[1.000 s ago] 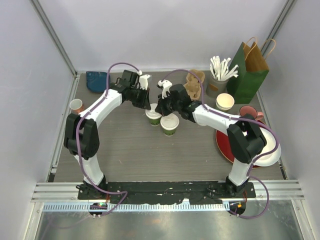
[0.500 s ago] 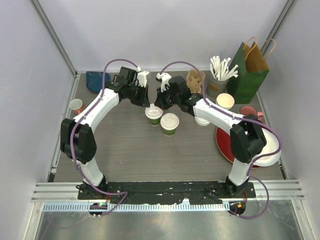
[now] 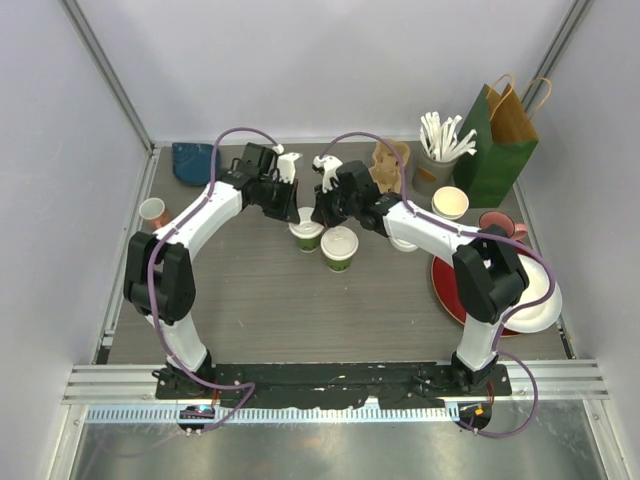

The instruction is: Pack the takeout coffee

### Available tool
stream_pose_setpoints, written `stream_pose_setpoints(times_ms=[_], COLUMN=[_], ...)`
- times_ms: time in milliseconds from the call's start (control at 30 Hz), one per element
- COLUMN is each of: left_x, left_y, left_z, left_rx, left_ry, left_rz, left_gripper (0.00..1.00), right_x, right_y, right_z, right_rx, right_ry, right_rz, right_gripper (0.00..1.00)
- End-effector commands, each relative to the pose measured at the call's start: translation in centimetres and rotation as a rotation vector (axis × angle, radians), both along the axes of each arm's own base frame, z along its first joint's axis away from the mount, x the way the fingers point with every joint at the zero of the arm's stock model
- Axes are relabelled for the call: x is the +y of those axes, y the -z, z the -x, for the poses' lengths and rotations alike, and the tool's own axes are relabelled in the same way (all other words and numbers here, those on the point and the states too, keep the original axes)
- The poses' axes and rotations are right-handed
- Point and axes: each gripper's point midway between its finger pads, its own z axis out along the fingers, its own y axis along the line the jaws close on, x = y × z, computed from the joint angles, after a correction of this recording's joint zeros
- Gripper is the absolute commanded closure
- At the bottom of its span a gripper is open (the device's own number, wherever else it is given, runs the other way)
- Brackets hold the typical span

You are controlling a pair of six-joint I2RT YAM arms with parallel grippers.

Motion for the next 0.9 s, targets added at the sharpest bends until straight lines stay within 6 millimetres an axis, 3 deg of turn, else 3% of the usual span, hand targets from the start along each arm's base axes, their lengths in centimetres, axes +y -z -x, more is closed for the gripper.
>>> stream_pose_setpoints(times_ms=[0,167,267,367,500,600,633,700,733,833,867], left_x=[0.5,0.6,0.7,0.8,1.2,1.6,1.7,2.3,2.6,4.1,4.5], left_y=[-0.6,-4.5,-7.0,-9.2,-11.1,-12.0,-12.4,-12.7,-13.0,-13.3,-13.4], left_z=[-0.2,-0.5,-0.4,-0.2,0.0,0.3,0.3,0.5,0.5,0.3,0.2], left_rx=[-0.03,-0.117,-0.169,-0.208,-0.241,-0.254,-0.266,-0.272,-0.286,-0.307,-0.313], left_ry=[-0.006,-0.006,-0.006,-0.002,-0.002,-0.009,-0.012,-0.019,-0.018,-0.06,-0.071], left_rz=[-0.03,-0.009,0.004,0.019,0.014,0.004,0.0,-0.022,-0.034,-0.076,-0.083], left_gripper=[1.0,1.0,1.0,0.98,0.85,0.7,0.57,0.43,0.3,0.15,0.14], right_x=[0.0,0.5,0.7,0.6,-0.8,-3.4,-5.1,-7.7,-9.0,-14.4,-16.7], right_y=[-1.6,-4.8,-7.7,-10.5,-15.7,-18.0,-19.0,-19.8,-20.4,-20.6,-20.4], right_z=[-0.5,-0.7,-0.9,-1.0,-1.0,-1.6,-1.6,-2.1,-1.9,-2.9,-3.4], right_rx=[-0.033,-0.07,-0.119,-0.166,-0.263,-0.318,-0.335,-0.352,-0.36,-0.37,-0.373], right_ry=[0.009,-0.017,-0.027,-0.034,-0.004,0.077,0.118,0.193,0.222,0.389,0.457], right_rz=[-0.012,-0.037,-0.059,-0.074,-0.093,-0.068,-0.062,-0.037,-0.03,0.025,0.055], right_gripper=[0.99,0.99,0.99,0.86,0.65,0.57,0.54,0.48,0.46,0.39,0.31])
